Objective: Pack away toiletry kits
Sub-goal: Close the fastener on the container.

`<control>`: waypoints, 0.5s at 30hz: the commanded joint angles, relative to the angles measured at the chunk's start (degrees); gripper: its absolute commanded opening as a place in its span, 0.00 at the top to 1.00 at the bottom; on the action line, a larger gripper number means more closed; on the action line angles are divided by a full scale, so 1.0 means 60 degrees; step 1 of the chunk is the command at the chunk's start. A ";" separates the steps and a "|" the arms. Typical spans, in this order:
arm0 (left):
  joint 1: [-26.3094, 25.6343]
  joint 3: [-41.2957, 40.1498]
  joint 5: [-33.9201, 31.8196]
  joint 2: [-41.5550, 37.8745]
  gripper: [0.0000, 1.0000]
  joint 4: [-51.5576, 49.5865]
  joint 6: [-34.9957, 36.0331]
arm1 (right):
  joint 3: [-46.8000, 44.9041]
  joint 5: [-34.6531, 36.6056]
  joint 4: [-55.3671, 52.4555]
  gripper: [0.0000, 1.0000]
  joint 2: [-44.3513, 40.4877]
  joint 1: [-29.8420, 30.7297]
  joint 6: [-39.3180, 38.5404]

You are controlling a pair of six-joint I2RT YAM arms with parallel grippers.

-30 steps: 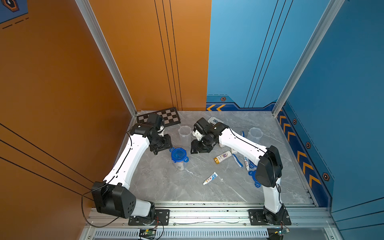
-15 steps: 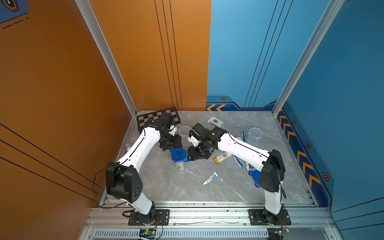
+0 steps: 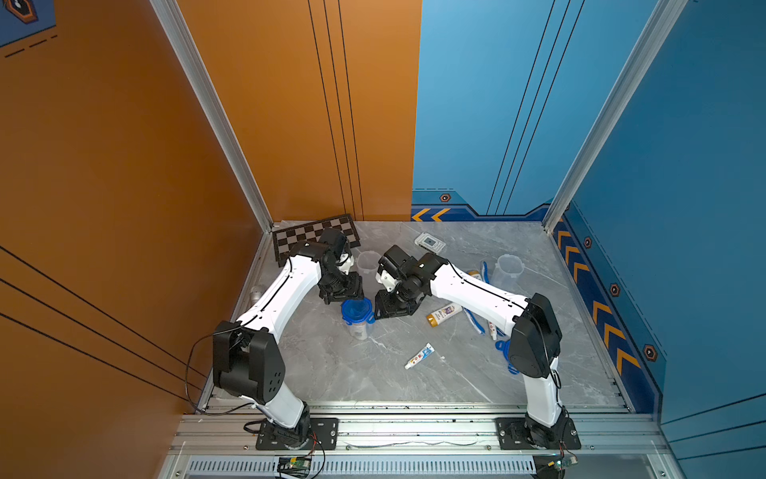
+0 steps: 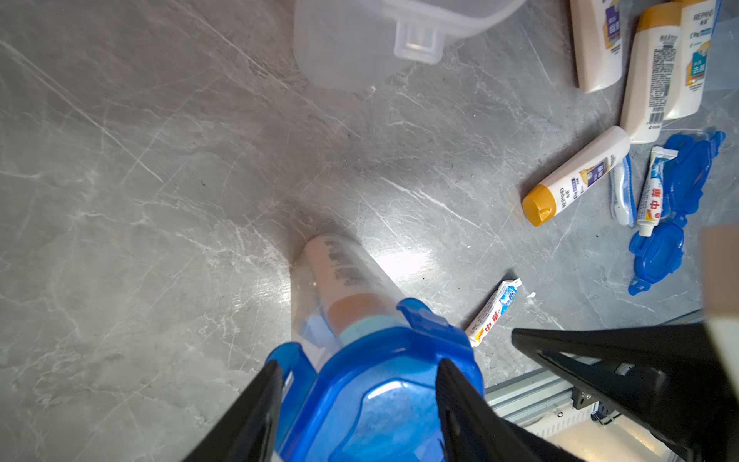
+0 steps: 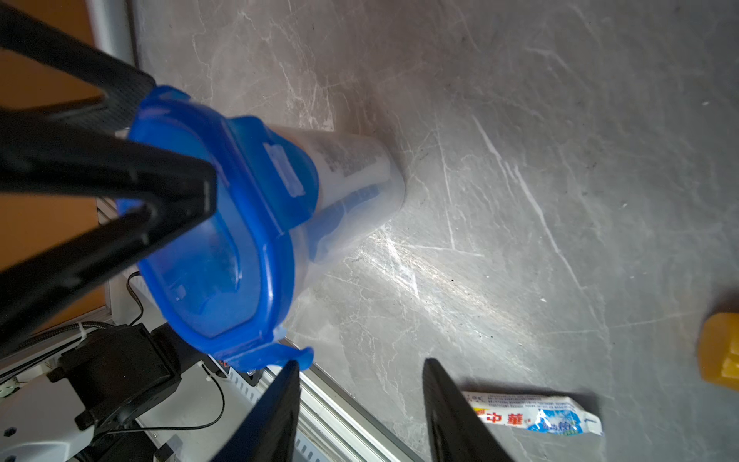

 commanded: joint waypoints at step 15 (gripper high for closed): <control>-0.0136 -0.1354 0.1411 -0.0755 0.37 0.0372 -0.1016 | -0.0100 -0.0771 0.1369 0.49 0.0499 -0.0268 0.0679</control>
